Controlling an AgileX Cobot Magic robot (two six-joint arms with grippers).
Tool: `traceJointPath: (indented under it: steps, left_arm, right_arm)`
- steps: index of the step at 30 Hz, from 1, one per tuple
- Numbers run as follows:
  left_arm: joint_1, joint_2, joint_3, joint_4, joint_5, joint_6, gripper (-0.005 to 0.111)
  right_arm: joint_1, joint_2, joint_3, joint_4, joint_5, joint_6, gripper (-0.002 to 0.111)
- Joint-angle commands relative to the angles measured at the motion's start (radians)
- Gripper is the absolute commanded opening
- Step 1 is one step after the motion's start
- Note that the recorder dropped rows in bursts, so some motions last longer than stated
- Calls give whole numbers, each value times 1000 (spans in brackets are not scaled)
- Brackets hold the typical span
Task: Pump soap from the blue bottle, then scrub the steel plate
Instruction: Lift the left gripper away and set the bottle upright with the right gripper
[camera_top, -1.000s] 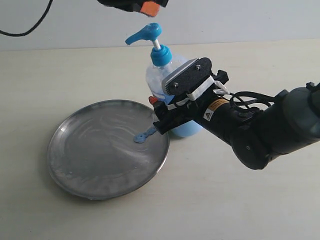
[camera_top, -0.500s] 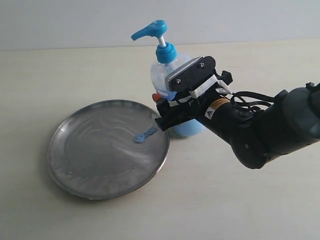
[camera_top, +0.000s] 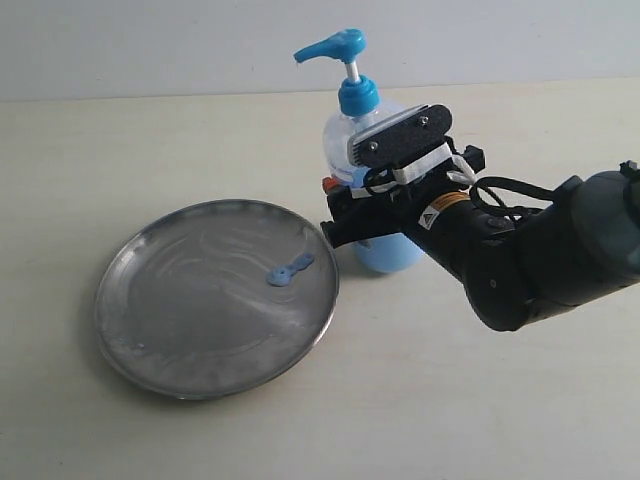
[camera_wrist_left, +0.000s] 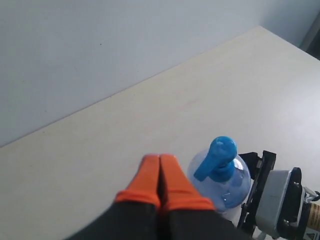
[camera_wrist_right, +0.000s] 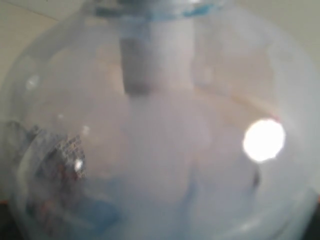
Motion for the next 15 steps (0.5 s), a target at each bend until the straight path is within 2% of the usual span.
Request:
traceJointPath:
  steps: [1,15]
  left_arm:
    - [5,-75,62,-12,-47,-1,0]
    - [5,-244,262,-32,-204,-26,0]
  right_arm:
    - [1,-19,-7,-6,-54,29,0]
    - [1,-19,-7,89,-54,119,0]
